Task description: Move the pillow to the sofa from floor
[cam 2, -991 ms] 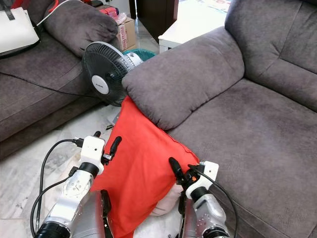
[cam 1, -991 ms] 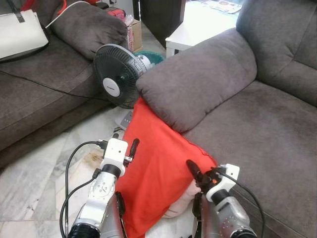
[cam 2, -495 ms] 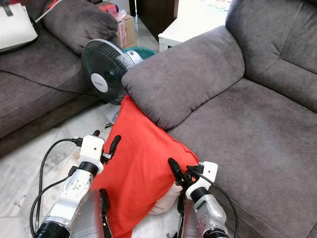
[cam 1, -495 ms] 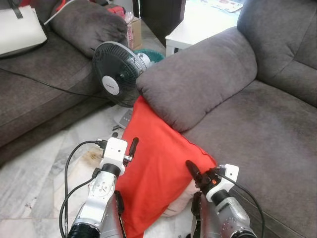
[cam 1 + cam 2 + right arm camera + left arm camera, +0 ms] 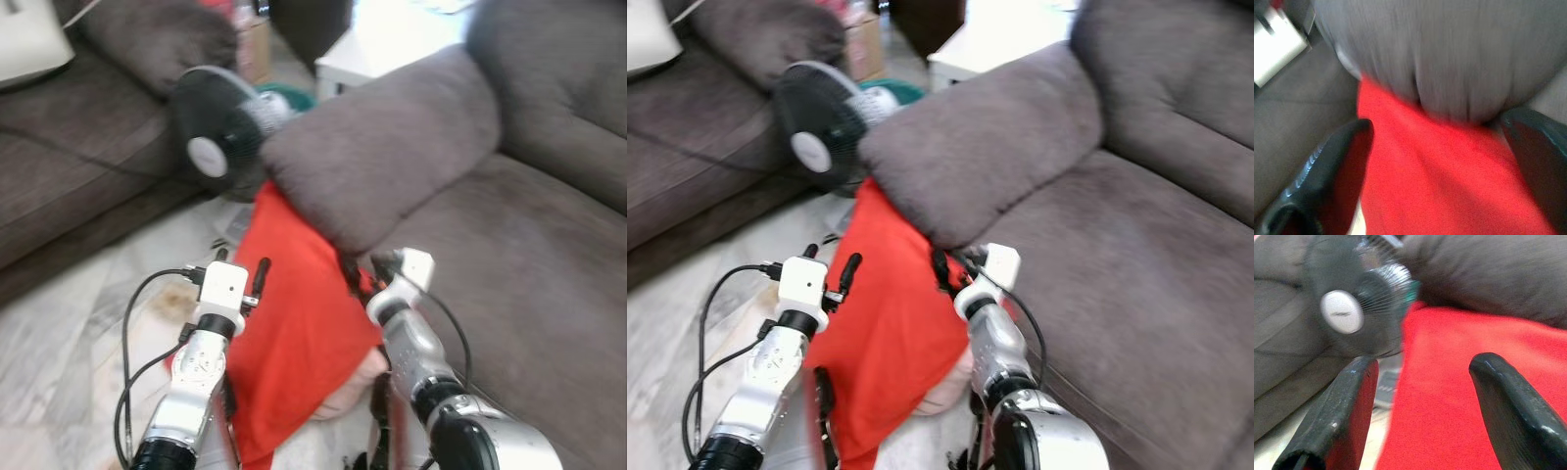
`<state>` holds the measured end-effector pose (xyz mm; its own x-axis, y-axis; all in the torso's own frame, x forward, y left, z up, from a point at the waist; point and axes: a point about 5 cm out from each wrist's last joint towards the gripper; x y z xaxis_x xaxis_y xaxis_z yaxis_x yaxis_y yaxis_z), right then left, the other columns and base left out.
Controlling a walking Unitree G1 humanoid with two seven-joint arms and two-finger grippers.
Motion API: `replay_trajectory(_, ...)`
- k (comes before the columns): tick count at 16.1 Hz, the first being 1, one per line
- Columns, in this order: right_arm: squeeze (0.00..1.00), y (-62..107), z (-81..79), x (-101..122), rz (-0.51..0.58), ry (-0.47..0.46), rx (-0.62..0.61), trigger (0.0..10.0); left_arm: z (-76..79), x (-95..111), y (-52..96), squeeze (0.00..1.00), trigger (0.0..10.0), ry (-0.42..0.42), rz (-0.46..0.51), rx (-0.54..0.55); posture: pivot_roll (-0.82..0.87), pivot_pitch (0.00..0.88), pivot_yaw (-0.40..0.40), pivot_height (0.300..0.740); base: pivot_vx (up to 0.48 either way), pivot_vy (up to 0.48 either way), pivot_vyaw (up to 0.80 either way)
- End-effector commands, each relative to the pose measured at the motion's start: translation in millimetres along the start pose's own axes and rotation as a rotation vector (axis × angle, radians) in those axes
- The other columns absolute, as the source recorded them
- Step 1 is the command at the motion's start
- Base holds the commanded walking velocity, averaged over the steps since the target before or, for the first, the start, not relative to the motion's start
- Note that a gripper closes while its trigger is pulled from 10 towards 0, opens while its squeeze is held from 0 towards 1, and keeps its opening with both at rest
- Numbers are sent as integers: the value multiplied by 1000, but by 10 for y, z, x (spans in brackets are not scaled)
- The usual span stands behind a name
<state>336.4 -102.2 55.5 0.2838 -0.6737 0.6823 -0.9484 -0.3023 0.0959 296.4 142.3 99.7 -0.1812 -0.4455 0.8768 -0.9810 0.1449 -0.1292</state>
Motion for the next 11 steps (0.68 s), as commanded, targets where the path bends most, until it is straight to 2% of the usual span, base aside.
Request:
replay_trajectory(1,0,129,169,-149,-41,-58,-67,10000,-49,-13,43,0,10000,-11,-15,21,265,179,-92,533,0,0,0)
replay_trajectory(6,0,109,151,-130,-52,8,-73,10000,-138,-14,161,0,10000,-22,-34,52,298,204,-104,533,0,0,0)
replay_trajectory(8,0,64,122,-11,-6,7,-54,10000,-141,-7,181,0,10000,-22,-41,52,292,208,-102,533,0,0,0)
replay_trajectory(9,0,33,97,90,35,7,-37,10000,-137,-3,185,0,10000,-22,-43,50,290,208,-103,533,0,0,0)
replay_trajectory(10,0,2,92,286,109,4,-23,10000,-124,7,186,0,10000,-19,-43,49,288,205,-107,533,0,0,0)
replay_trajectory(11,0,-4,95,362,138,-3,-19,10000,-121,12,185,0,10000,-18,-43,49,287,205,-107,533,0,0,0)
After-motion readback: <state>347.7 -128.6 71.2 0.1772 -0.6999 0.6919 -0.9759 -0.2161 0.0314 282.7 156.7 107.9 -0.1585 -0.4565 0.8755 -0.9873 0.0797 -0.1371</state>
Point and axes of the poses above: a point about 5 cm out from each wrist's last joint towards the gripper, its own y axis pointing back from the gripper into the wrist, its own x axis along the axis of the wrist's last joint, z = x × y, and after that the axes turned 15 degrees about -y, right-handed
